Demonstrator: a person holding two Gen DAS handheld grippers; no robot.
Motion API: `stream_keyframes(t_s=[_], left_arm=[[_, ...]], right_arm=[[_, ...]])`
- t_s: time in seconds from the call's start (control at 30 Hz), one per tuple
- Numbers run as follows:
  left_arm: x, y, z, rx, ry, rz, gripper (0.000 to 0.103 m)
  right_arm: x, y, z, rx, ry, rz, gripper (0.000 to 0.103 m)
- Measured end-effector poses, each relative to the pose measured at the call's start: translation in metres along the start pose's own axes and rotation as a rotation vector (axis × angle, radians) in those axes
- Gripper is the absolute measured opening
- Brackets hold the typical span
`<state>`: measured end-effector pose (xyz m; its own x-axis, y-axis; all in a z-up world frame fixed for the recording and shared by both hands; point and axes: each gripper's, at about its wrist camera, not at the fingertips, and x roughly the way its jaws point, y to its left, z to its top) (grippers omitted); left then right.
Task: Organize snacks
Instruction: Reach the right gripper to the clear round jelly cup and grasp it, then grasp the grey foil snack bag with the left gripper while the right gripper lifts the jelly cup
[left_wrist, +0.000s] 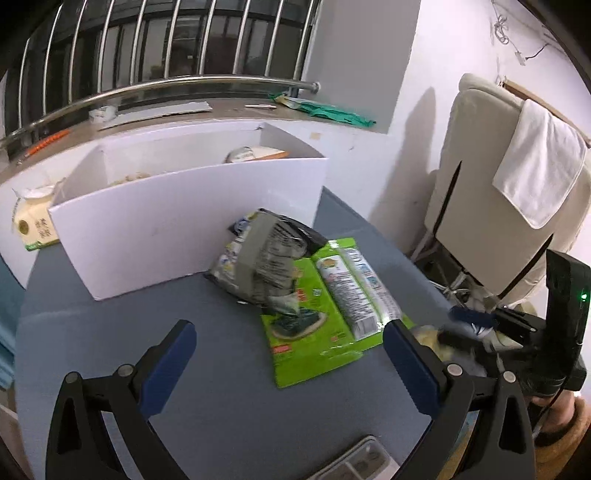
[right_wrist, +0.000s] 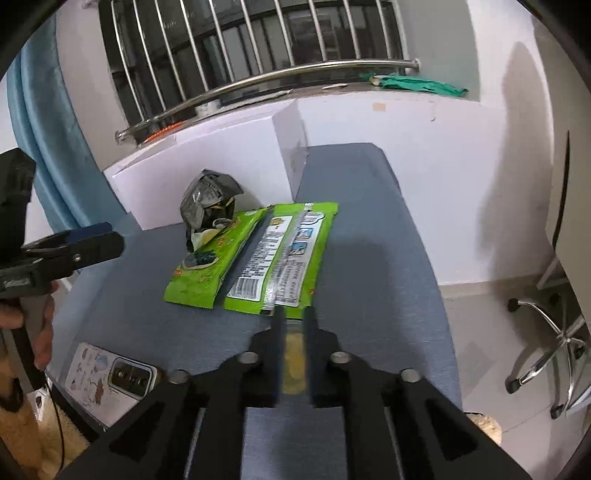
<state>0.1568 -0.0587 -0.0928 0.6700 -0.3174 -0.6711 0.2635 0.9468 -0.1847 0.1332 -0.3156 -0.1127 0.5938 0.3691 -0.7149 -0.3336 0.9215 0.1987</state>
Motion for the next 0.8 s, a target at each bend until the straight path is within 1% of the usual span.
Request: stream_keyframes(t_s=[0.03, 0.07, 0.1, 0.3, 0.33, 0.37, 0.4, 0.43, 0.47, 0.57, 0.63, 0.73, 0.8], left_arm=[[0.001, -0.002, -0.002, 0.004, 0.004, 0.001, 0.103], [0.002, -0.004, -0.004, 0.013, 0.012, 0.008, 0.103], [0.002, -0.005, -0.005, 0.016, 0.014, 0.011, 0.103], [0.000, -0.003, -0.006, 0.017, 0.019, 0.022, 0.103], [0.001, -0.002, -0.006, 0.017, 0.019, 0.024, 0.103], [0.001, -0.001, -0.005, 0.018, 0.020, 0.026, 0.103], [0.001, -0.001, -0.005, 0.019, 0.020, 0.026, 0.103], [0.002, 0.000, -0.005, 0.021, 0.021, 0.029, 0.103], [0.002, 0.000, -0.005, 0.022, 0.023, 0.030, 0.103], [0.007, 0.002, -0.002, 0.030, 0.027, 0.036, 0.103], [0.013, 0.002, 0.001, 0.033, 0.036, 0.039, 0.103], [0.028, 0.002, 0.008, 0.043, 0.060, 0.050, 0.103], [0.044, 0.001, 0.018, 0.062, 0.075, 0.071, 0.103]], right_arm=[[-0.002, -0.001, -0.002, 0.001, -0.008, -0.002, 0.087], [-0.003, 0.000, -0.003, -0.006, -0.022, 0.007, 0.101], [-0.004, 0.001, -0.006, -0.015, -0.028, 0.029, 0.101], [0.013, 0.012, -0.010, -0.046, 0.019, 0.012, 0.101], [0.016, 0.013, -0.011, -0.051, 0.027, 0.008, 0.100], [0.021, 0.016, -0.012, -0.060, 0.039, -0.007, 0.096], [0.026, 0.017, -0.013, -0.070, 0.052, -0.024, 0.090], [0.030, 0.018, -0.014, -0.079, 0.065, -0.035, 0.061], [0.034, 0.018, -0.014, -0.085, 0.073, -0.056, 0.040], [0.031, 0.013, -0.014, -0.066, 0.070, -0.023, 0.039], [0.026, 0.012, -0.014, -0.060, 0.053, -0.012, 0.039], [0.015, 0.010, -0.012, -0.045, 0.031, 0.008, 0.039], [0.007, 0.009, -0.009, -0.040, 0.015, 0.021, 0.039]])
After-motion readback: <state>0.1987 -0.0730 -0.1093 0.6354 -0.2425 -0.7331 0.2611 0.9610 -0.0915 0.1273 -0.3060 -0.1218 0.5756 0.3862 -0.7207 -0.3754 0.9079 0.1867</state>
